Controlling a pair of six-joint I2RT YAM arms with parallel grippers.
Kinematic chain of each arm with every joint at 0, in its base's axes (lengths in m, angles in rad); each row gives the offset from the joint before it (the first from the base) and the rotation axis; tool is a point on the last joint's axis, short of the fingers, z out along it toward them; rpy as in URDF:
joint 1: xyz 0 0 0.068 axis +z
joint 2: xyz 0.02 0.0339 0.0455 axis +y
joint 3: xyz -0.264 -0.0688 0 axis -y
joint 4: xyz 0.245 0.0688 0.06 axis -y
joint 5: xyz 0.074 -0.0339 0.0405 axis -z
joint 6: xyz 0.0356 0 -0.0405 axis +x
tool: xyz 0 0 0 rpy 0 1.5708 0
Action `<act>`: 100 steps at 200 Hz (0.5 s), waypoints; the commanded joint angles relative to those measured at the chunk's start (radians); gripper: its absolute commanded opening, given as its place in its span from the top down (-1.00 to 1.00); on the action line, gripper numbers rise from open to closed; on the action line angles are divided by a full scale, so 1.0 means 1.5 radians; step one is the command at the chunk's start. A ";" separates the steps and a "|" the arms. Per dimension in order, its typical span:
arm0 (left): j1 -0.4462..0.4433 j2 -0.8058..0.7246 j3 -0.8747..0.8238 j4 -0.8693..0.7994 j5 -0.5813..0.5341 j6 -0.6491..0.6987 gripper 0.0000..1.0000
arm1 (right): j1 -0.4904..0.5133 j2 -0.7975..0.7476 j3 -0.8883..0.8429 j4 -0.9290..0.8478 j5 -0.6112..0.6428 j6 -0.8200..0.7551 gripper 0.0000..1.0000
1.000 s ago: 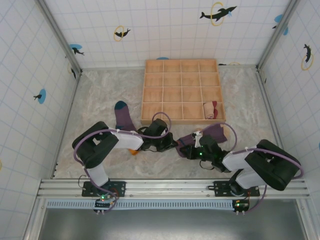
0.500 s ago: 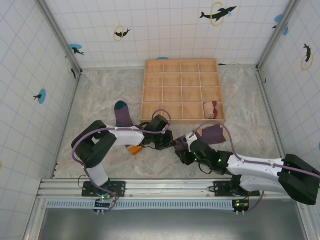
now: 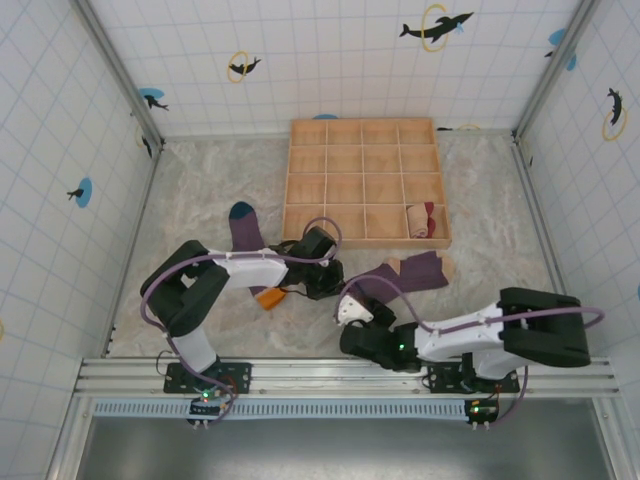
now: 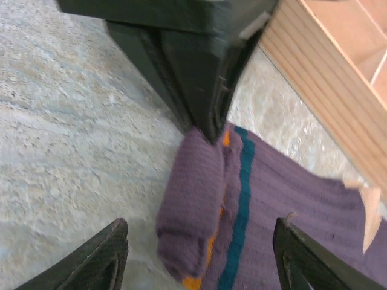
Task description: Roll the socks
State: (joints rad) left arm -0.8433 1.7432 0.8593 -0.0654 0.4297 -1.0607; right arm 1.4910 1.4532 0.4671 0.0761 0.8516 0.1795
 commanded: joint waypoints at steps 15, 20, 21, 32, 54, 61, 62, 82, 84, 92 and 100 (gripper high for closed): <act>0.008 -0.030 -0.002 -0.025 -0.001 0.023 1.00 | 0.020 0.111 0.078 0.016 0.088 -0.089 -0.28; 0.009 -0.031 -0.002 -0.027 0.001 0.023 1.00 | 0.019 0.119 0.081 0.018 0.087 -0.094 -0.28; 0.009 -0.032 -0.002 -0.027 0.001 0.024 1.00 | 0.019 0.121 0.082 0.019 0.086 -0.095 -0.27; 0.010 -0.035 -0.003 -0.031 0.002 0.027 1.00 | 0.017 0.135 0.086 0.020 0.086 -0.097 -0.26; 0.013 -0.043 -0.006 -0.038 0.004 0.030 1.00 | 0.007 0.150 0.079 0.024 0.081 -0.090 -0.23; 0.014 -0.044 -0.007 -0.038 0.007 0.032 1.00 | 0.004 0.155 0.075 0.028 0.077 -0.088 -0.21; 0.014 -0.044 -0.008 -0.038 0.007 0.031 1.00 | 0.004 0.156 0.075 0.028 0.078 -0.088 -0.21; 0.015 -0.044 -0.012 -0.037 0.011 0.031 1.00 | -0.004 0.177 0.071 0.031 0.073 -0.082 -0.14; 0.015 -0.044 -0.011 -0.037 0.012 0.032 1.00 | -0.005 0.181 0.072 0.031 0.073 -0.080 -0.13; 0.015 -0.044 -0.013 -0.035 0.014 0.031 1.00 | -0.010 0.191 0.074 0.028 0.074 -0.074 -0.05; 0.015 -0.045 -0.014 -0.036 0.014 0.031 1.00 | -0.013 0.198 0.077 0.025 0.074 -0.067 0.05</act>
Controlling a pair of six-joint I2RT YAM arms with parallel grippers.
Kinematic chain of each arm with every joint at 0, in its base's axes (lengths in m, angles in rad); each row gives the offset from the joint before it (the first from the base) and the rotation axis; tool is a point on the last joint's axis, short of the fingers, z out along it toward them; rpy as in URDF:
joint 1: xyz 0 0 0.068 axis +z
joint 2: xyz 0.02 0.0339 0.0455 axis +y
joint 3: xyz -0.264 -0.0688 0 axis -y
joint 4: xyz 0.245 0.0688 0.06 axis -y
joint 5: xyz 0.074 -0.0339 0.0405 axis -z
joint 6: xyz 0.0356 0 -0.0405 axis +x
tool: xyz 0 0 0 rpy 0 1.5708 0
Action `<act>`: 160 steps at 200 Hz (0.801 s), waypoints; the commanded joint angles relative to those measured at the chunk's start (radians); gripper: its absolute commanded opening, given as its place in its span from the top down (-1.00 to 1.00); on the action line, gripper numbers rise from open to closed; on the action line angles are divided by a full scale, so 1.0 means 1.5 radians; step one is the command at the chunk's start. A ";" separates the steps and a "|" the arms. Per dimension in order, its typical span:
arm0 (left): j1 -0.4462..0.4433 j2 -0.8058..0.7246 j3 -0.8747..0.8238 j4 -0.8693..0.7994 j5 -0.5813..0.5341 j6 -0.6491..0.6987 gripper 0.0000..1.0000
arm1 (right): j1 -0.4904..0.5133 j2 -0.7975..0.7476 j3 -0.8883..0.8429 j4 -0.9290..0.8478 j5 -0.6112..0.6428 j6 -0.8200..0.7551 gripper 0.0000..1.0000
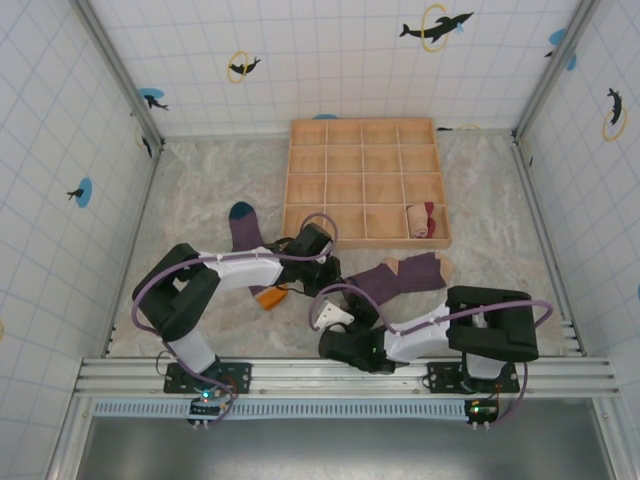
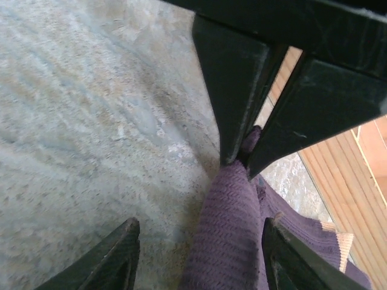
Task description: Roll the socks
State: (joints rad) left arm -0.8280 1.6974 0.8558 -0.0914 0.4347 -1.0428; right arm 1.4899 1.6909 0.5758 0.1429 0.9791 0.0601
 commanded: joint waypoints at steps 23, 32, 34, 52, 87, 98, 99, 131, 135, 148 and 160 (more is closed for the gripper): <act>0.005 -0.021 -0.016 -0.019 0.007 0.019 0.88 | -0.021 0.043 0.000 -0.010 -0.027 0.028 0.49; 0.005 -0.026 -0.019 -0.018 0.003 0.017 0.58 | -0.026 0.038 -0.006 -0.005 -0.032 0.037 0.65; 0.005 -0.026 -0.020 -0.018 0.002 0.016 0.52 | -0.028 0.037 -0.007 -0.003 -0.035 0.038 0.68; 0.006 -0.040 -0.022 -0.020 -0.007 0.011 0.02 | -0.040 0.014 -0.027 0.015 -0.058 0.052 0.97; 0.009 -0.082 -0.025 -0.028 -0.023 -0.009 -0.47 | -0.060 -0.044 -0.080 0.080 -0.122 0.061 1.00; 0.009 -0.099 -0.022 -0.028 -0.027 -0.013 -0.52 | -0.069 -0.065 -0.098 0.102 -0.146 0.067 1.00; 0.009 -0.101 -0.022 -0.028 -0.028 -0.013 -0.53 | -0.070 -0.068 -0.099 0.103 -0.149 0.068 1.00; 0.014 -0.149 -0.032 -0.031 -0.059 -0.016 -0.56 | -0.127 -0.133 -0.149 0.149 -0.286 0.111 1.00; 0.015 -0.153 -0.035 -0.030 -0.062 -0.016 -0.56 | -0.135 -0.140 -0.153 0.153 -0.304 0.117 1.00; 0.017 -0.164 -0.048 -0.020 -0.068 -0.018 -0.56 | -0.158 -0.160 -0.168 0.163 -0.347 0.140 1.00; 0.019 -0.166 -0.059 -0.010 -0.067 -0.020 -0.55 | -0.179 -0.178 -0.185 0.175 -0.389 0.161 1.00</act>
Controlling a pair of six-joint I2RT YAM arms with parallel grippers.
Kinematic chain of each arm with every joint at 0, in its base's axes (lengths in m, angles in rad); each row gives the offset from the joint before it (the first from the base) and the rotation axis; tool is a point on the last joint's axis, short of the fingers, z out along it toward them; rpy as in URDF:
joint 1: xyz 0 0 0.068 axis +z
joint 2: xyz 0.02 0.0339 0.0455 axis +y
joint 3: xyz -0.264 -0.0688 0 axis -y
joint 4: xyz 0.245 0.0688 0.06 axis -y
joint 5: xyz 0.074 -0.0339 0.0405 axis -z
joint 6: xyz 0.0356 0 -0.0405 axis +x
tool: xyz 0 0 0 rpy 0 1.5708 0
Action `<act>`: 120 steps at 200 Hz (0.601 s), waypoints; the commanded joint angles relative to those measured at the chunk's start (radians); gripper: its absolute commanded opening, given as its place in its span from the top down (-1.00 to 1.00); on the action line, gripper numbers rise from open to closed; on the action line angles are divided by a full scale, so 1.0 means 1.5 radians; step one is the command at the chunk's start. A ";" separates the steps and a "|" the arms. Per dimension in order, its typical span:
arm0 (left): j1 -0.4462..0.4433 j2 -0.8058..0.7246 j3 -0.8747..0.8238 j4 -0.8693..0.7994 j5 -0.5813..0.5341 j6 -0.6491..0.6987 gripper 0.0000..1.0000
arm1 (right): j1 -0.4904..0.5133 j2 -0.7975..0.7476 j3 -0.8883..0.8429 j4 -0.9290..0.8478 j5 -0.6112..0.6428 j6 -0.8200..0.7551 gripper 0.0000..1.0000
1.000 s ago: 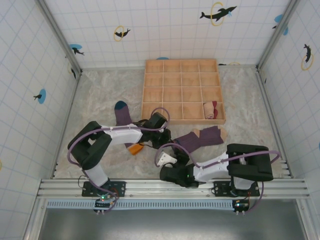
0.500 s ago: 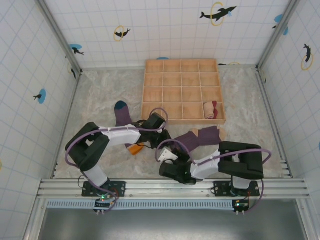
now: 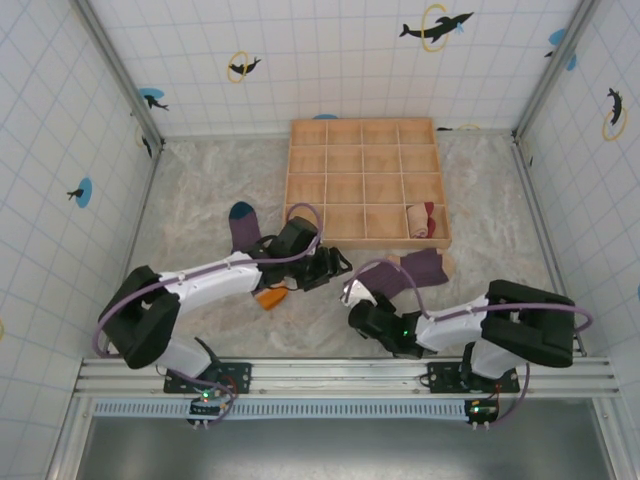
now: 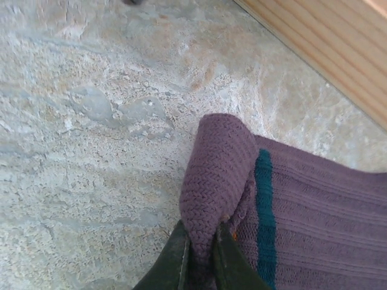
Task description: Roll the socks
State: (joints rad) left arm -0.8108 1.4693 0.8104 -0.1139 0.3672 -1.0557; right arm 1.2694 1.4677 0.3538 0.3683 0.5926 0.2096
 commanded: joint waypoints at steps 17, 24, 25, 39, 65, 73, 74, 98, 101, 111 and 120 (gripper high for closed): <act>0.007 -0.010 -0.041 0.018 -0.015 -0.016 -0.54 | -0.069 -0.053 -0.063 0.048 -0.197 0.101 1.00; 0.008 -0.007 -0.047 0.027 -0.010 -0.018 -0.52 | -0.085 -0.061 -0.074 0.060 -0.226 0.119 1.00; 0.007 -0.008 -0.049 0.028 -0.011 -0.019 -0.52 | -0.087 -0.061 -0.076 0.062 -0.230 0.121 1.00; 0.007 -0.006 -0.066 0.056 -0.003 -0.027 -0.49 | -0.114 -0.076 -0.096 0.085 -0.273 0.157 1.00; 0.006 -0.013 -0.093 0.087 -0.005 -0.030 -0.47 | -0.162 -0.102 -0.149 0.149 -0.337 0.225 1.00; 0.006 -0.014 -0.099 0.094 -0.006 -0.030 -0.46 | -0.181 -0.111 -0.169 0.174 -0.356 0.249 1.00; 0.006 -0.015 -0.100 0.096 -0.006 -0.030 -0.46 | -0.183 -0.112 -0.172 0.177 -0.359 0.251 1.00; 0.001 -0.016 -0.112 0.117 -0.002 -0.032 -0.44 | -0.243 -0.133 -0.232 0.265 -0.429 0.323 1.00; -0.001 -0.015 -0.113 0.119 -0.002 -0.033 -0.43 | -0.252 -0.135 -0.237 0.274 -0.438 0.332 1.00; -0.007 -0.011 -0.113 0.127 -0.003 -0.032 -0.42 | -0.279 -0.139 -0.254 0.299 -0.470 0.359 1.00; -0.016 -0.006 -0.112 0.134 -0.005 -0.031 -0.41 | -0.300 -0.141 -0.264 0.320 -0.496 0.379 1.00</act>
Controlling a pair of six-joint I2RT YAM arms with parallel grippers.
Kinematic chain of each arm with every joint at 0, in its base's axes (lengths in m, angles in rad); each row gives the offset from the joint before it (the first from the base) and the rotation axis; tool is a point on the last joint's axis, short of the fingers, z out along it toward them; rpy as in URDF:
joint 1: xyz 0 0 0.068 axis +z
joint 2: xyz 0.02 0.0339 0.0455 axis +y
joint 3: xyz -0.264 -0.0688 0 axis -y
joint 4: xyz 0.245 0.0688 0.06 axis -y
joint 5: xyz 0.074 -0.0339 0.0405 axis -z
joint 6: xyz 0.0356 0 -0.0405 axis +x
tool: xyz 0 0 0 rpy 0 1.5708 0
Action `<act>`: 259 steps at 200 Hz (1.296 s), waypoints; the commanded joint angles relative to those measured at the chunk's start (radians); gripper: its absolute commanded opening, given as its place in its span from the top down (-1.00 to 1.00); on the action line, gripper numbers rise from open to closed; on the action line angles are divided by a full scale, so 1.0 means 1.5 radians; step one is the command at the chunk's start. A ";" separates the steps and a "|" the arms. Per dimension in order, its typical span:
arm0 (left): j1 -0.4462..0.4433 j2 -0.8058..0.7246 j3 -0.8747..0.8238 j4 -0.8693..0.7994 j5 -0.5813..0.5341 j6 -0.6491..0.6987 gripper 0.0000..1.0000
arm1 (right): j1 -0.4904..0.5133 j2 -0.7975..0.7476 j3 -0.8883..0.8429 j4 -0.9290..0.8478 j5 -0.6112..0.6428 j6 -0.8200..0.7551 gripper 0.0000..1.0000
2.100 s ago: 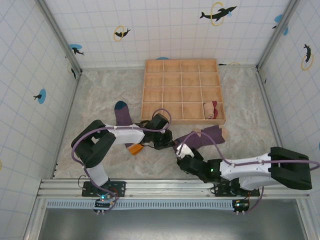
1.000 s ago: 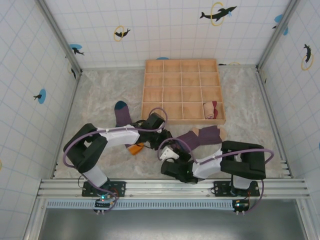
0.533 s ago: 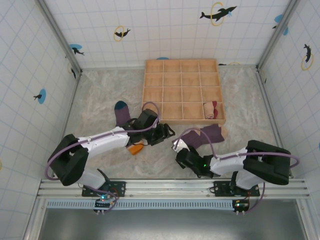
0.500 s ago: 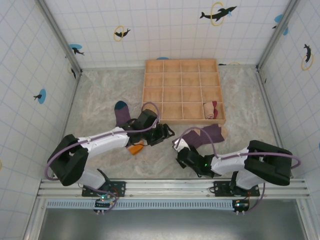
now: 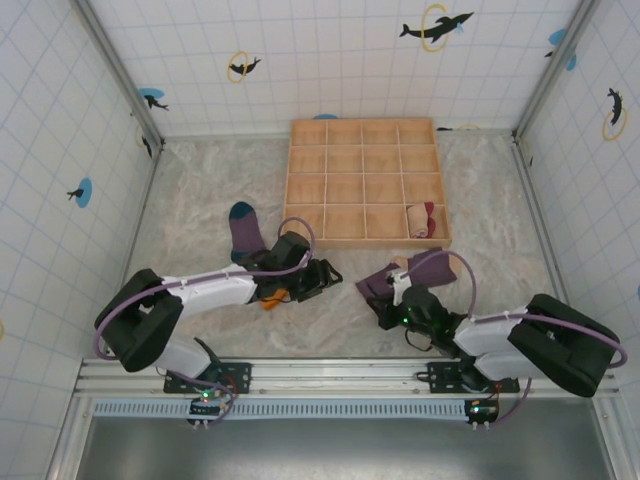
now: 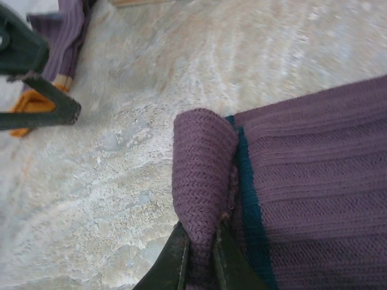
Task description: Roll the socks
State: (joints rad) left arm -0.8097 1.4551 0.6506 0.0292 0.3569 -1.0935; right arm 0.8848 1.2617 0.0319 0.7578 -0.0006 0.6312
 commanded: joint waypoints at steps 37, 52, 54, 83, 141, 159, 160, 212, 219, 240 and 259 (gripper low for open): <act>-0.049 0.036 0.003 0.070 -0.012 -0.007 -0.35 | -0.092 0.015 -0.062 0.055 -0.149 0.156 1.00; -0.058 0.050 0.009 0.088 -0.012 -0.010 -0.31 | -0.105 0.026 -0.078 0.067 -0.160 0.179 1.00; -0.059 0.052 0.011 0.092 -0.012 -0.009 -0.30 | -0.107 0.027 -0.080 0.067 -0.160 0.181 1.00; -0.072 0.079 0.023 0.121 -0.014 -0.018 -0.22 | -0.114 0.045 -0.092 0.054 -0.161 0.200 1.00; -0.100 0.144 0.059 0.164 -0.020 -0.027 -0.06 | -0.115 -0.007 -0.097 -0.084 -0.089 0.252 1.00; -0.107 0.170 0.071 0.182 -0.014 -0.035 -0.01 | -0.122 -0.021 -0.100 -0.110 -0.086 0.270 1.00; -0.107 0.171 0.072 0.183 -0.014 -0.035 0.00 | -0.123 -0.021 -0.100 -0.111 -0.086 0.271 1.00; -0.111 0.226 0.101 0.211 -0.004 -0.052 0.10 | -0.133 -0.021 -0.120 -0.079 -0.107 0.286 1.00; -0.111 0.232 0.103 0.212 -0.003 -0.054 0.10 | -0.133 -0.022 -0.120 -0.079 -0.107 0.286 1.00; -0.113 0.253 0.111 0.222 0.000 -0.061 0.14 | -0.135 -0.020 -0.121 -0.077 -0.109 0.284 1.00; -0.114 0.274 0.118 0.222 0.000 -0.067 0.25 | -0.138 -0.015 -0.125 -0.060 -0.116 0.285 1.00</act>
State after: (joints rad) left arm -0.9745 1.8194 0.8017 0.3405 0.3523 -1.1721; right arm 0.6914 1.2251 0.0166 0.7116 -0.1825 1.0481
